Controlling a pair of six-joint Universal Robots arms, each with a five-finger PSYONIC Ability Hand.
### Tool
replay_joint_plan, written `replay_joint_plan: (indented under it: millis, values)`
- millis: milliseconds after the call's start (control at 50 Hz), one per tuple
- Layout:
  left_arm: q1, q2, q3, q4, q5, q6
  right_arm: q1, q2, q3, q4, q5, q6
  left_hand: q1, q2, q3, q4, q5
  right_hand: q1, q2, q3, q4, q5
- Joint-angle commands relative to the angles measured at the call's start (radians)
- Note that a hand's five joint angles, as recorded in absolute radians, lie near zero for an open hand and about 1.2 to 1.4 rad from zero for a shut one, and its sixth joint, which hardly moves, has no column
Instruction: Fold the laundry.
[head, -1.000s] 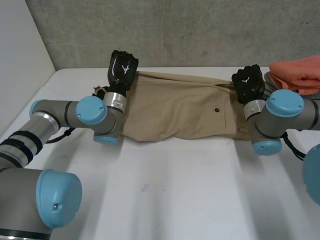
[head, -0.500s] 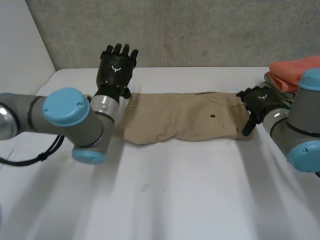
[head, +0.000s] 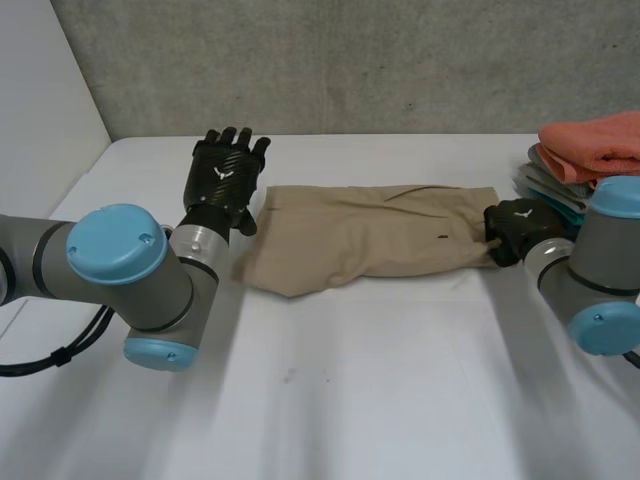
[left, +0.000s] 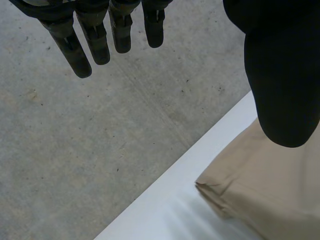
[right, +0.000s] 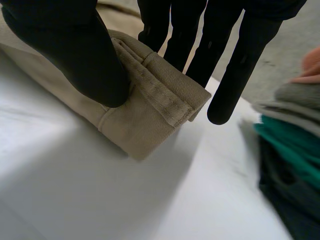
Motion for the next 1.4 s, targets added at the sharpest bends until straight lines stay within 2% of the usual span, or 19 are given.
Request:
replay_joint_plan:
  millis: [20, 120, 200, 260, 380, 480, 580, 660, 680, 700, 780, 840, 900, 940, 1020, 1120, 1180, 1320, 1400]
  values:
    - [0.001, 0.044, -0.026, -0.002, -0.003, -0.002, -0.041, -0.103, 0.080, 0.034, 0.011, -0.113, -0.017, -0.034, -0.042, -0.030, -0.047, 0.334, 0.228, 0.229, 0.200, 0.262]
    - [0.006, 0.101, -0.069, -0.002, -0.003, -0.009, -0.109, -0.172, 0.136, 0.084, 0.052, -0.452, -0.017, -0.034, -0.042, -0.030, -0.047, 0.334, 0.228, 0.229, 0.200, 0.262]
    - [0.010, 0.142, -0.106, -0.002, -0.003, -0.024, -0.113, -0.181, 0.124, 0.068, 0.092, -0.626, -0.017, -0.034, -0.042, -0.030, -0.047, 0.334, 0.228, 0.229, 0.200, 0.262]
    - [0.016, 0.167, -0.128, -0.002, -0.003, -0.044, -0.085, -0.183, 0.110, 0.031, 0.083, -0.642, -0.017, -0.034, -0.042, -0.030, -0.047, 0.334, 0.228, 0.229, 0.200, 0.262]
    - [0.015, 0.205, -0.158, -0.004, -0.002, -0.073, 0.142, -0.181, 0.073, -0.147, 0.000, -0.642, -0.017, -0.034, -0.042, -0.030, -0.047, 0.334, 0.228, 0.229, 0.200, 0.262]
    - [0.016, 0.228, -0.181, -0.004, -0.002, -0.075, 0.315, -0.131, 0.073, -0.310, -0.147, -0.657, -0.017, -0.034, -0.042, -0.030, -0.047, 0.334, 0.228, 0.229, 0.200, 0.262]
    - [0.022, 0.233, -0.191, -0.002, -0.002, -0.075, 0.447, -0.004, 0.062, -0.316, -0.267, -0.654, -0.017, -0.034, -0.042, -0.030, -0.047, 0.334, 0.228, 0.229, 0.200, 0.262]
    - [0.025, 0.233, -0.189, -0.002, -0.002, -0.075, 0.490, 0.047, 0.045, -0.302, -0.284, -0.647, -0.017, -0.034, -0.042, -0.030, -0.047, 0.334, 0.228, 0.229, 0.200, 0.262]
    - [0.025, 0.233, -0.188, -0.001, 0.000, -0.075, 0.490, 0.046, 0.044, -0.301, -0.278, -0.645, -0.017, -0.034, -0.042, -0.030, -0.047, 0.091, -0.016, -0.014, -0.043, 0.019]
    - [0.025, 0.233, -0.185, -0.001, -0.002, -0.076, 0.492, 0.036, 0.044, -0.301, -0.267, -0.638, -0.017, -0.034, -0.042, -0.030, -0.047, -0.345, -0.451, -0.450, -0.479, -0.416]
    - [0.027, 0.231, -0.145, -0.002, -0.002, -0.075, 0.489, -0.025, 0.050, -0.299, -0.201, -0.566, -0.017, -0.034, -0.042, -0.030, -0.047, -0.888, -0.994, -0.993, -1.022, -0.959]
    - [0.019, 0.214, -0.068, -0.045, 0.000, -0.076, 0.470, -0.074, 0.062, -0.298, -0.158, -0.440, -0.017, -0.034, -0.042, -0.030, -0.047, -0.888, -0.994, -0.993, -1.022, -0.959]
    - [0.012, 0.191, 0.013, -0.119, 0.004, -0.091, 0.438, -0.161, 0.085, -0.284, -0.121, -0.199, -0.017, -0.034, -0.042, -0.030, -0.047, -0.888, -0.994, -0.993, -1.022, -0.959]
    - [0.010, 0.159, 0.071, -0.166, 0.005, -0.123, 0.417, -0.216, 0.094, -0.249, -0.113, -0.037, -0.016, -0.034, -0.041, -0.029, -0.046, -0.888, -0.994, -0.993, -1.022, -0.959]
    - [-0.020, 0.069, 0.217, -0.281, 0.011, -0.220, 0.322, -0.277, 0.087, -0.131, -0.115, 0.166, -0.007, -0.025, -0.032, -0.020, -0.037, -0.888, -0.994, -0.993, -1.022, -0.959]
    - [-0.091, -0.094, 0.452, -0.470, 0.069, -0.300, 0.225, -0.251, 0.012, 0.035, -0.123, 0.226, 0.011, -0.007, -0.015, -0.003, -0.020, -0.888, -0.994, -0.993, -1.022, -0.959]
    - [-0.116, -0.187, 0.554, -0.553, 0.100, -0.314, 0.205, -0.165, -0.074, 0.127, -0.124, 0.225, 0.028, 0.010, 0.003, 0.015, -0.002, -0.888, -0.994, -0.993, -1.022, -0.959]
    - [-0.152, -0.325, 0.641, -0.643, 0.092, -0.315, 0.156, 0.025, -0.238, 0.276, -0.136, 0.220, 0.049, 0.031, 0.024, 0.036, 0.019, -0.888, -0.994, -0.993, -1.022, -0.959]
    - [-0.151, -0.381, 0.645, -0.682, 0.058, -0.308, 0.143, 0.107, -0.286, 0.290, -0.149, 0.188, 0.067, 0.049, 0.041, 0.053, 0.036, -0.888, -0.994, -0.993, -1.022, -0.959]
